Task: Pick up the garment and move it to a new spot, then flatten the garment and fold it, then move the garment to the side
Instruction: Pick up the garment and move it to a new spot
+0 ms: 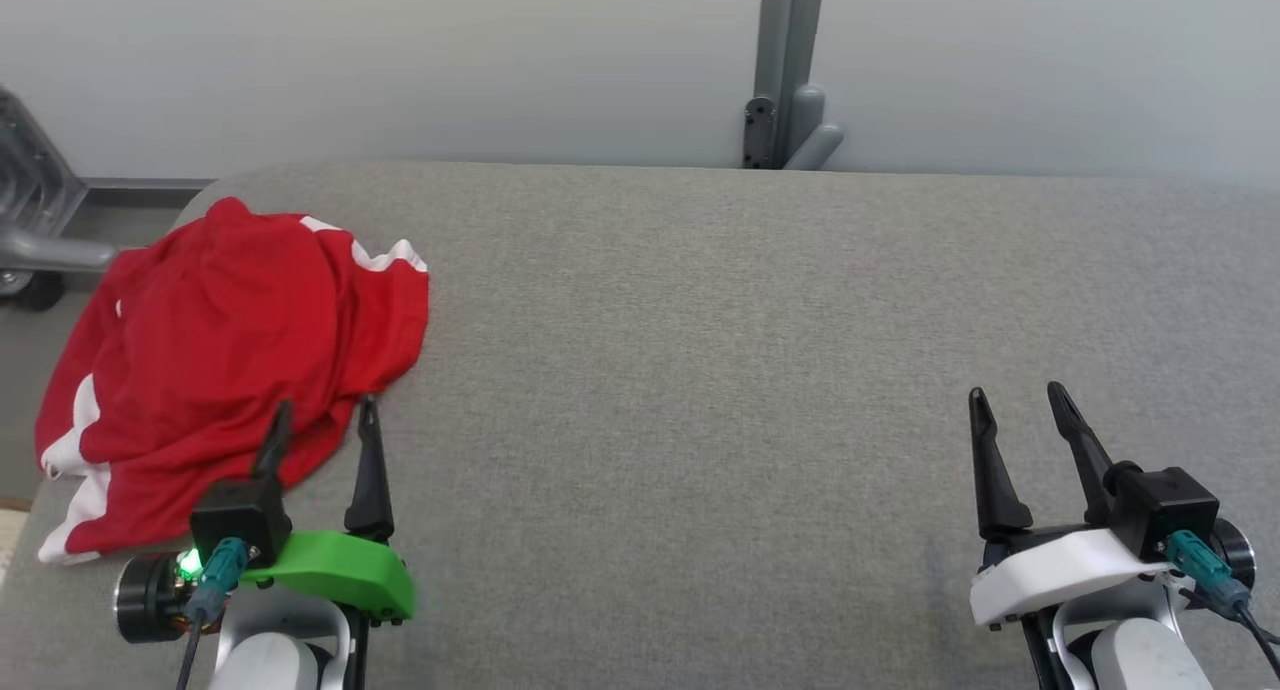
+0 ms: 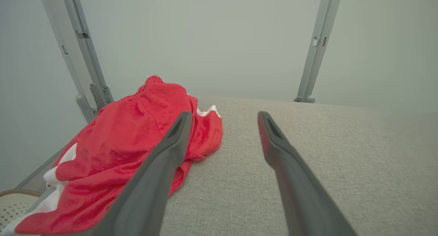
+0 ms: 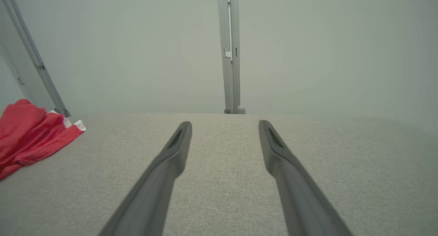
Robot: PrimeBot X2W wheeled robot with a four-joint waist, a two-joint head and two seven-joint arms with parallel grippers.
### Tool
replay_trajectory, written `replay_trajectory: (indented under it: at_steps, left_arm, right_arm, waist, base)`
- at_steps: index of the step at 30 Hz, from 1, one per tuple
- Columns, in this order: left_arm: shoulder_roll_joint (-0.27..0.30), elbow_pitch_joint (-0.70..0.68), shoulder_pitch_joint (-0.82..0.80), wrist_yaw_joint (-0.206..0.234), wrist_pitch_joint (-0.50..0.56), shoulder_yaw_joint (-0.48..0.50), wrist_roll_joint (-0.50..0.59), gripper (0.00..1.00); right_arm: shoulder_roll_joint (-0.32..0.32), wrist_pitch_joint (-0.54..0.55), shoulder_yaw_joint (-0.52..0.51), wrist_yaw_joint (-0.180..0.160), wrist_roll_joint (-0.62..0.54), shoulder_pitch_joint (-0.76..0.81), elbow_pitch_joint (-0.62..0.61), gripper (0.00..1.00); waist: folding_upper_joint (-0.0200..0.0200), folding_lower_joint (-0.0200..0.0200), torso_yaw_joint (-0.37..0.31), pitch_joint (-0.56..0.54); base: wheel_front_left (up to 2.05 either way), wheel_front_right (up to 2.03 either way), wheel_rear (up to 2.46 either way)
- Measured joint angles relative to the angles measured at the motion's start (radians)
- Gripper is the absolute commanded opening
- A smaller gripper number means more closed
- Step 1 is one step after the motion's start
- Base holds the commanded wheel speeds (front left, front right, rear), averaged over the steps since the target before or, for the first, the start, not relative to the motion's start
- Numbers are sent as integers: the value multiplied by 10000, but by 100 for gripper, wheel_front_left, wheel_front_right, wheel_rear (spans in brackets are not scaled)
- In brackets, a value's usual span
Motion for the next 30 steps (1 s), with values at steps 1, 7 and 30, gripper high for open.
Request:
replay_trajectory:
  at_steps: [1,7,30]
  left_arm:
    - [36,-23,4,36,-13,56,-15,100]
    - [265,-151,22,178,-44,324,-142,100]
    - [510,-566,301,320,-123,616,-585,100]
  right_arm:
    - [0,36,58,0,33,-1,-61,100]
    - [4,140,364,0,96,-3,-313,100]
    - [10,199,675,0,276,-37,-349,100]
  waist:
    - [0,0,135,-2]
    - [0,0,1031,-6]
    - [0,0,3414,14]
  base:
    - [0,0,0]
    - [0,0,0]
    - [0,0,0]
